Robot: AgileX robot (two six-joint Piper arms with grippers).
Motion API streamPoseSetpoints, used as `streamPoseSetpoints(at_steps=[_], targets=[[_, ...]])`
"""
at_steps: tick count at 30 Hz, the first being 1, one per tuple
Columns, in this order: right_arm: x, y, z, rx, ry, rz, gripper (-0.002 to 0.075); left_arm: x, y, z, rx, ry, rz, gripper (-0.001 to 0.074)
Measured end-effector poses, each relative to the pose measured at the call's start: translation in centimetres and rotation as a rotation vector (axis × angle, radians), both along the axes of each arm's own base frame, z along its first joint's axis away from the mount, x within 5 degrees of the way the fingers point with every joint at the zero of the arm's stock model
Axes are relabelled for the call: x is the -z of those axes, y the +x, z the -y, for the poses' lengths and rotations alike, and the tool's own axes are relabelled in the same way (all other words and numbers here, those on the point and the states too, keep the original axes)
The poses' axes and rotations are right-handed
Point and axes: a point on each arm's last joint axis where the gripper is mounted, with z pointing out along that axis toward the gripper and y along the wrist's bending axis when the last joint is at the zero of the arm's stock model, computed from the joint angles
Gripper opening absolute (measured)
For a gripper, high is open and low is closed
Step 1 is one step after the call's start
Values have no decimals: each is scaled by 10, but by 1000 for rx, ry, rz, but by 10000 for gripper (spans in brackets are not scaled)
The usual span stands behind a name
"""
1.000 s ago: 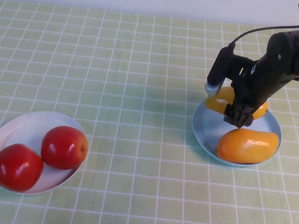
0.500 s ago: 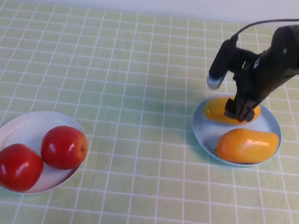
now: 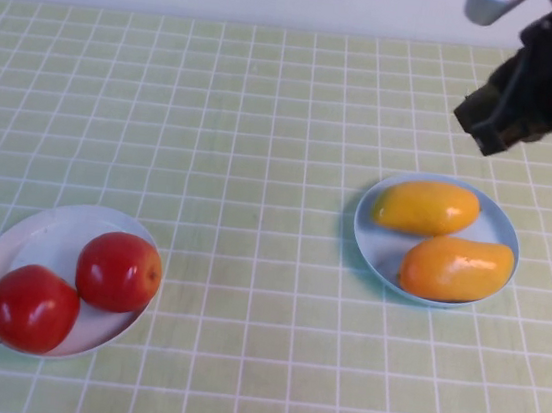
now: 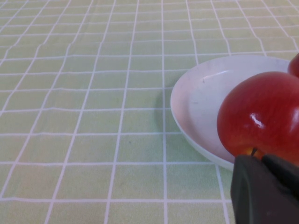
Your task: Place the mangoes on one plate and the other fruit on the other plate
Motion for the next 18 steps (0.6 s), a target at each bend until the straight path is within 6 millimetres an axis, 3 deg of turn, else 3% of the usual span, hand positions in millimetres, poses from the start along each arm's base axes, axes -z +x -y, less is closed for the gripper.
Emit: streamPoseSetpoints(at_steps=[7, 18], targets=[[-20, -58, 12, -6, 116, -56, -13, 0, 0, 0, 0, 0, 0, -1], [-8, -118, 31, 17, 209, -54, -14, 0, 0, 0, 0, 0, 0, -1]])
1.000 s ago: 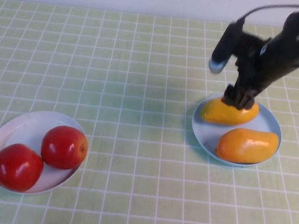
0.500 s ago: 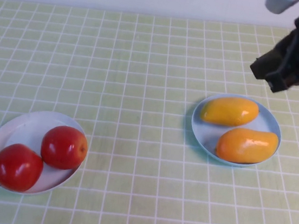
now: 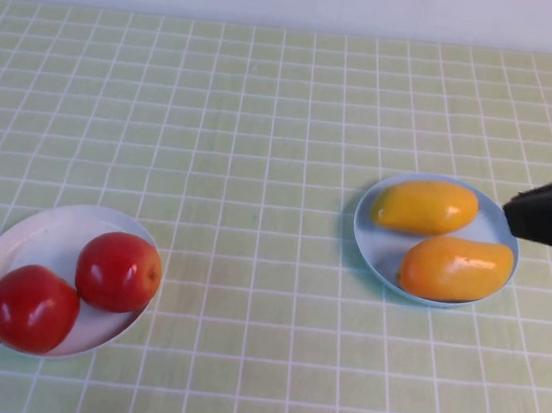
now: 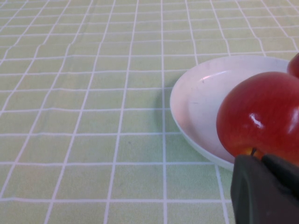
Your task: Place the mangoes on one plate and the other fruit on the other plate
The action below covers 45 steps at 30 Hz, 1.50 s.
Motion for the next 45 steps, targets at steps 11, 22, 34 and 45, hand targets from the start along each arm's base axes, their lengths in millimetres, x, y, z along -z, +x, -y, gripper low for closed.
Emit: streamPoseSetpoints(at_steps=[11, 22, 34, 45], targets=[[16, -21, 10, 17, -12, 12, -14, 0, 0, 0, 0, 0, 0, -1], [80, -17, 31, 264, 98, 58, -15, 0, 0, 0, 0, 0, 0, -1], [168, -103, 93, 674, 177, 491, -15, 0, 0, 0, 0, 0, 0, -1], [201, -128, 96, 720, 232, 659, -15, 0, 0, 0, 0, 0, 0, -1]])
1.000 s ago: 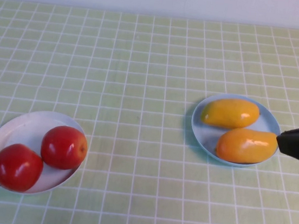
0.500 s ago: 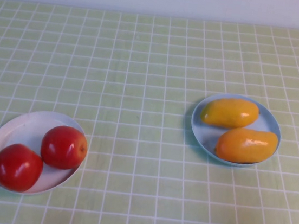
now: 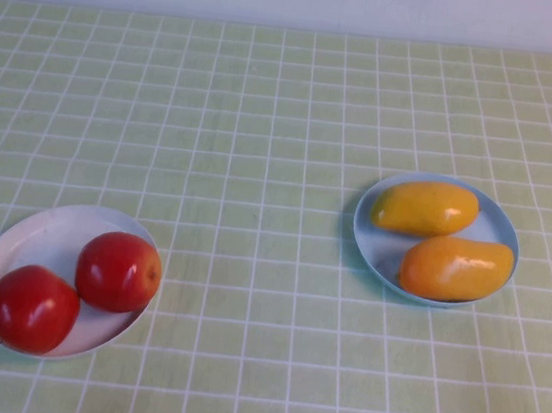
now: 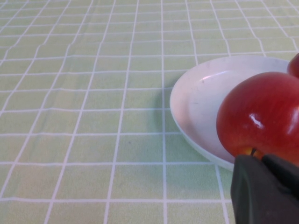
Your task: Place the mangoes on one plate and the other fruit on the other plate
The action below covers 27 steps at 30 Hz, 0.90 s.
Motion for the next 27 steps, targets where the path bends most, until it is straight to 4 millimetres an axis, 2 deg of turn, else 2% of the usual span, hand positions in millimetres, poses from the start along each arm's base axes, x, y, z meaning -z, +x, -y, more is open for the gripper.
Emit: streamPoseSetpoints(at_steps=[12, 19, 27], targets=[[0, 0, 0, -1, -15, -2, -15, 0, 0, 0, 0, 0, 0, -1], [17, -2, 4, 44, 33, -181, -15, 0, 0, 0, 0, 0, 0, -1], [20, -3, 5, 55, 6, -206, -15, 0, 0, 0, 0, 0, 0, -1]])
